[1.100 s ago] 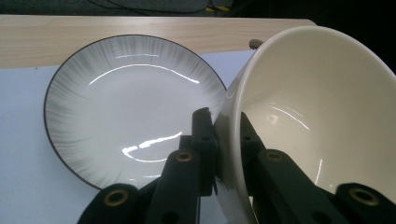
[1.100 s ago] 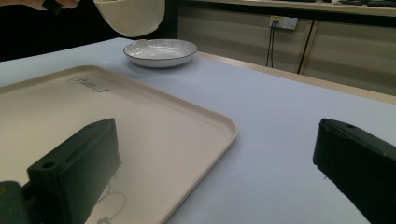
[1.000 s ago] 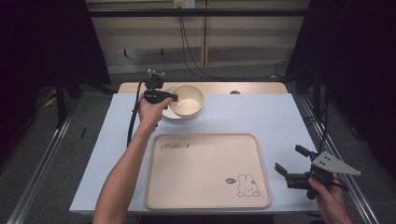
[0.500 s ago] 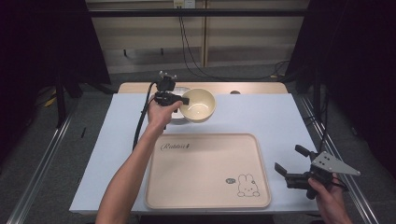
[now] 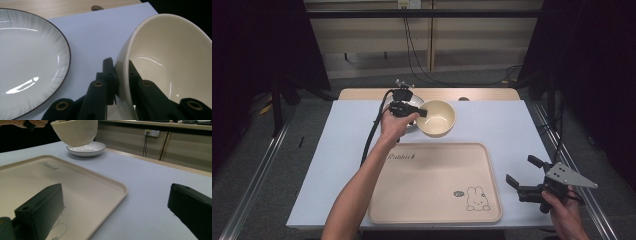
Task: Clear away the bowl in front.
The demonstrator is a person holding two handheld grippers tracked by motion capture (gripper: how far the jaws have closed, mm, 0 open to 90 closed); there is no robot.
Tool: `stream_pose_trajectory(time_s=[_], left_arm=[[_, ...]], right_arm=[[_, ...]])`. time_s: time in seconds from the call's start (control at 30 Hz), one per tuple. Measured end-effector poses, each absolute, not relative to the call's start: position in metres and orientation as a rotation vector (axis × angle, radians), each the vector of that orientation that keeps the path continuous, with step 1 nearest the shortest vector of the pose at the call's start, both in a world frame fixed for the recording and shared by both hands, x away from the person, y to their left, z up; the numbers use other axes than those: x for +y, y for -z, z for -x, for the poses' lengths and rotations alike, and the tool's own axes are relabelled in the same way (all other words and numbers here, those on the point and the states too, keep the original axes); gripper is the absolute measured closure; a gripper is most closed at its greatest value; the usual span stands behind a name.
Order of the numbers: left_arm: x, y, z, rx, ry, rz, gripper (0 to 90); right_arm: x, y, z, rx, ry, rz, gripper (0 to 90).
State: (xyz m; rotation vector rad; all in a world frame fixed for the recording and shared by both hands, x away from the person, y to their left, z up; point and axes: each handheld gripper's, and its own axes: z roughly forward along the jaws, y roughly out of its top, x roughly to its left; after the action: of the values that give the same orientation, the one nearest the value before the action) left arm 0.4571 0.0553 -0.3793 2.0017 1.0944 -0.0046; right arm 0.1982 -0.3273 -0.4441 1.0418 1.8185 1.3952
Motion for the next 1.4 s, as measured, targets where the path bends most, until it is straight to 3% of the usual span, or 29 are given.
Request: stream_pose_trajectory(time_s=[0.87,1.4], left_arm=[[-0.022,0.41,-0.435,0.948,0.132,-2.131,83.3],[-0.054,0.433,-0.429,0.946,0.18,-2.158,83.3]], right_arm=[[-0.328,0.444,-0.198,1.813,-1.4,-1.041,0.4],[-0.327,0.445,-0.198,1.816,-1.397,-1.038,0.5]])
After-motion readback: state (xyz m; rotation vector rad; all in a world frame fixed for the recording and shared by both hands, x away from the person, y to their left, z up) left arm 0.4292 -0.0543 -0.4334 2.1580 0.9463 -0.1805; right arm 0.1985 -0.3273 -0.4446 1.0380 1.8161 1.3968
